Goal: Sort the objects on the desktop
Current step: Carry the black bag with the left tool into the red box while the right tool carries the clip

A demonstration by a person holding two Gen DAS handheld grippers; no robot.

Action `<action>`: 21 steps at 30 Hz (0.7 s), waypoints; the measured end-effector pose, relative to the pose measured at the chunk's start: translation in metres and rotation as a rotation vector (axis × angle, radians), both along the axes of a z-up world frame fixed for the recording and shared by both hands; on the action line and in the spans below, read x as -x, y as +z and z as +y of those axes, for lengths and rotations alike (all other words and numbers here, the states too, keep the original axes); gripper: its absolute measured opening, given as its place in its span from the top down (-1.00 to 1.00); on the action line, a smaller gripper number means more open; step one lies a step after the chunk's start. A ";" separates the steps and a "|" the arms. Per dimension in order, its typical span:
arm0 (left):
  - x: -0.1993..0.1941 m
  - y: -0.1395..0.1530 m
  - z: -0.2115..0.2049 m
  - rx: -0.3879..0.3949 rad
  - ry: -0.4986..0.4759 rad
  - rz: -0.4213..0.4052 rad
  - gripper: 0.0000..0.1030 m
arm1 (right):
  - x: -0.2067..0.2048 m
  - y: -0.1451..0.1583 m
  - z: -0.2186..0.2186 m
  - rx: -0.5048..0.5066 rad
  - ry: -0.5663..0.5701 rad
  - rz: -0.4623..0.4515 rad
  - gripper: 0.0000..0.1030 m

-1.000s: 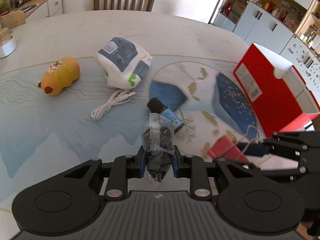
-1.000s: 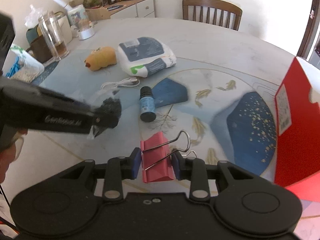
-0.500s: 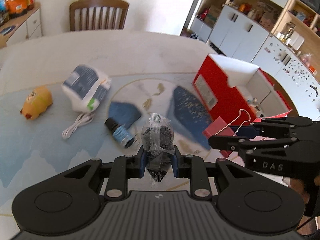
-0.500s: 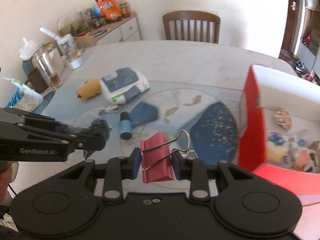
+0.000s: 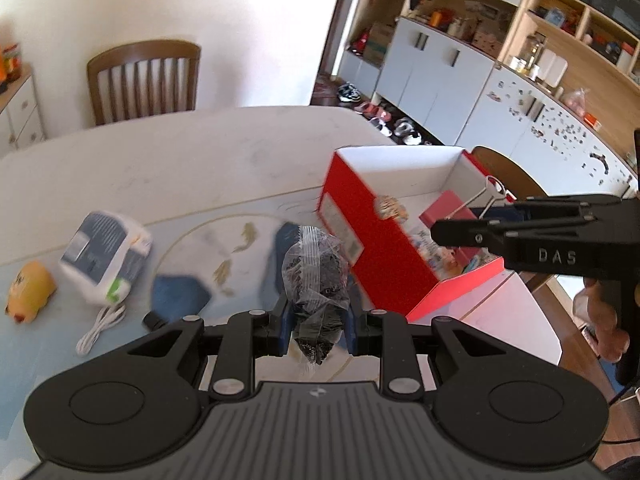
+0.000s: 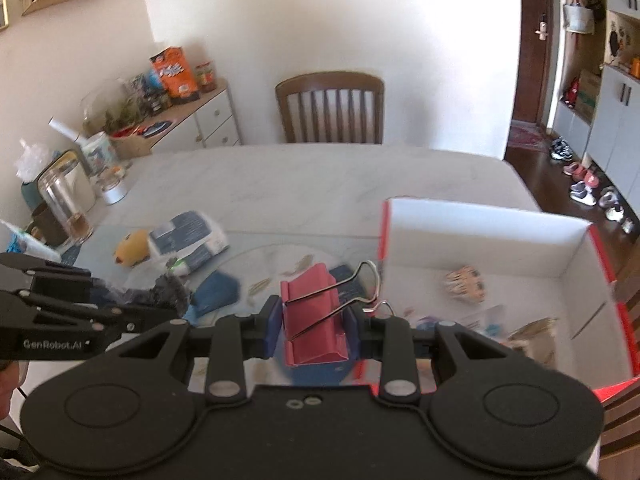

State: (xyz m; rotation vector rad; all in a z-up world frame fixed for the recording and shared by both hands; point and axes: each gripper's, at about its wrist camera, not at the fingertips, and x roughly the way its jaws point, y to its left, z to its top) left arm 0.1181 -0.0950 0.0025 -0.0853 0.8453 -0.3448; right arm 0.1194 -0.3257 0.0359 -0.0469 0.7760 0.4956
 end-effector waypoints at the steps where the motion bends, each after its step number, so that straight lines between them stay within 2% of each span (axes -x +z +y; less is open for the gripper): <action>1: -0.001 0.001 -0.005 -0.003 -0.006 -0.004 0.53 | -0.002 0.001 -0.005 0.001 -0.006 -0.003 0.38; 12: -0.028 0.011 -0.074 -0.013 -0.079 -0.032 0.53 | -0.022 0.000 -0.063 0.012 -0.076 -0.009 0.38; 21: -0.056 0.002 -0.134 -0.056 -0.166 -0.017 0.53 | -0.041 -0.009 -0.113 0.026 -0.134 0.014 0.38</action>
